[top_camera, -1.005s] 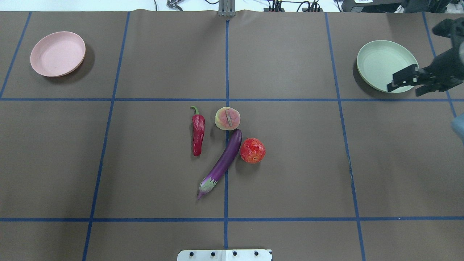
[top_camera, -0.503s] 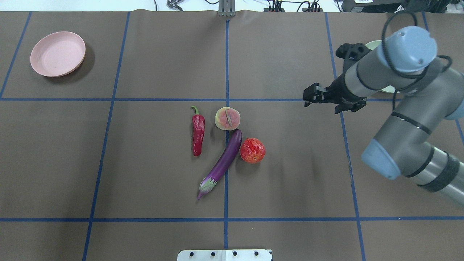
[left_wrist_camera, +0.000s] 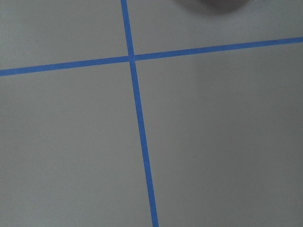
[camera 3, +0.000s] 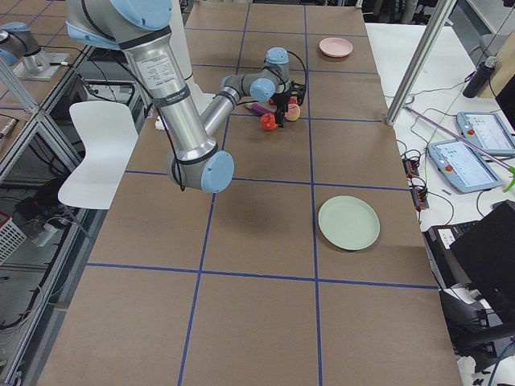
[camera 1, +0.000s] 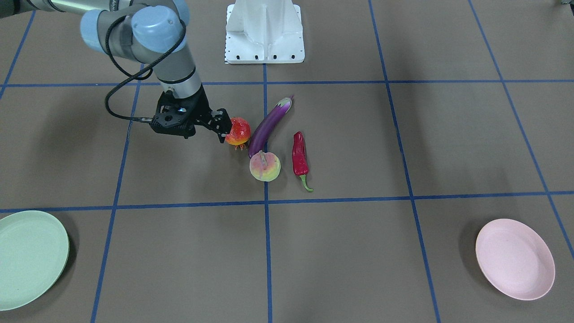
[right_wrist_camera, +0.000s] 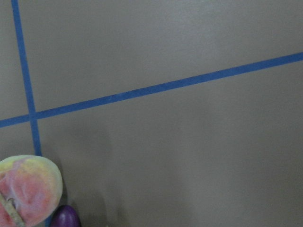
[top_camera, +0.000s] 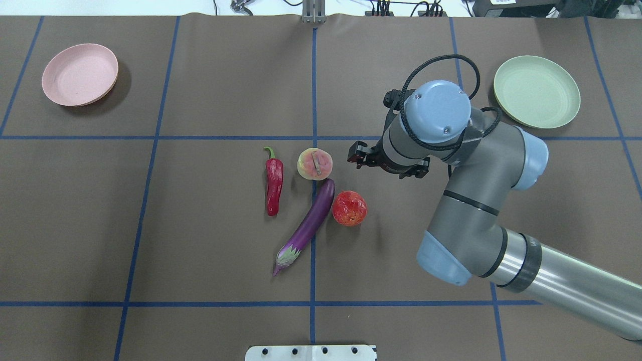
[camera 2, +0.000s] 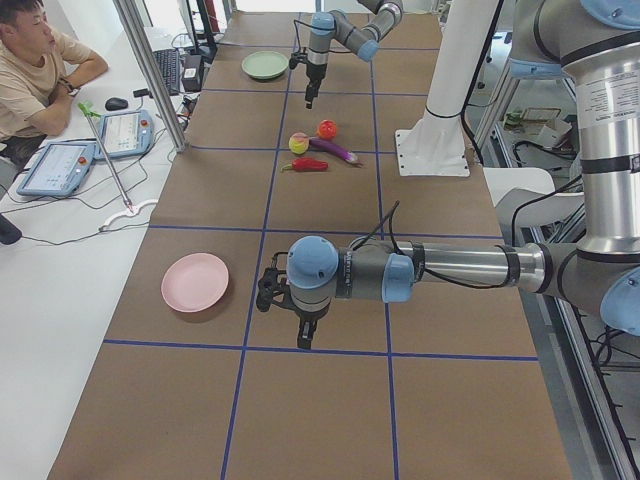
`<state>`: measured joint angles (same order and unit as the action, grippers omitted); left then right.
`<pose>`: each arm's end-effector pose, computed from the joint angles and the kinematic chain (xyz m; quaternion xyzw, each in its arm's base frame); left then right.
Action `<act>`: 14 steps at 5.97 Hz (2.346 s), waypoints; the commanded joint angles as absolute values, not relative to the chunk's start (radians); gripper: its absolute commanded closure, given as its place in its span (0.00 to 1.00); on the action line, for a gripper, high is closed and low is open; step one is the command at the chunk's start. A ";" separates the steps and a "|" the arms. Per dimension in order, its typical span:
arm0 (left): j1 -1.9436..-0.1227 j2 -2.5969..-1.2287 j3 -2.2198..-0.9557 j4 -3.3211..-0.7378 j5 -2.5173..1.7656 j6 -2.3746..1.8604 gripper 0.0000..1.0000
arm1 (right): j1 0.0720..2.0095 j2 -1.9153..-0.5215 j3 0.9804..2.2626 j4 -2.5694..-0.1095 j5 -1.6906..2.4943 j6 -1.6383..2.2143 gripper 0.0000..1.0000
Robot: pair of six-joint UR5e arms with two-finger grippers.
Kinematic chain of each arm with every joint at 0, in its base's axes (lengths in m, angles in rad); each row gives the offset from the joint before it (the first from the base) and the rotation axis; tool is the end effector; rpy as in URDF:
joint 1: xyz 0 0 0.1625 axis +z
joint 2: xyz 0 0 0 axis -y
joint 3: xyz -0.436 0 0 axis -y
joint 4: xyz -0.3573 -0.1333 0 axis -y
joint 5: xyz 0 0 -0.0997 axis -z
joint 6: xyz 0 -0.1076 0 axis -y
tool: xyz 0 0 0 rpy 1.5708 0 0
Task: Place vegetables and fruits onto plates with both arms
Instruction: 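Move the right gripper down over the red pomegranate, then close the right gripper on the red pomegranate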
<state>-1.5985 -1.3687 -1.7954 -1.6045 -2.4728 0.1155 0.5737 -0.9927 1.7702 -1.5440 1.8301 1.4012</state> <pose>-0.0592 -0.3715 0.6426 0.0564 0.4328 0.0517 0.8983 -0.4776 -0.4345 0.2773 0.0301 -0.4048 0.1335 0.9041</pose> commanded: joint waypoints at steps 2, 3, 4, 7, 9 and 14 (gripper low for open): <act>-1.597 -1.370 -1.787 -1.605 -2.474 0.117 0.00 | 0.480 -0.954 1.724 -1.549 1.731 1.425 0.00; -1.597 -1.371 -1.786 -1.605 -2.474 0.117 0.00 | 0.465 -0.953 1.715 -1.545 1.720 1.451 0.00; -1.598 -1.371 -1.787 -1.605 -2.474 0.117 0.00 | 0.451 -0.934 1.710 -1.548 1.714 1.454 0.00; -1.597 -1.371 -1.786 -1.605 -2.474 0.117 0.00 | 0.397 -0.942 1.709 -1.545 1.662 1.470 0.00; -1.597 -1.371 -1.786 -1.606 -2.474 0.115 0.00 | 0.396 -0.951 1.712 -1.549 1.625 1.450 0.00; -1.597 -1.371 -1.789 -1.608 -2.476 0.115 0.00 | 0.530 -0.943 1.778 -1.572 1.675 1.406 1.00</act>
<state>-1.5969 -1.3709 -1.7884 -1.6066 -2.4755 0.1151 0.4671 -0.9421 1.7729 -1.5720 1.6402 1.4349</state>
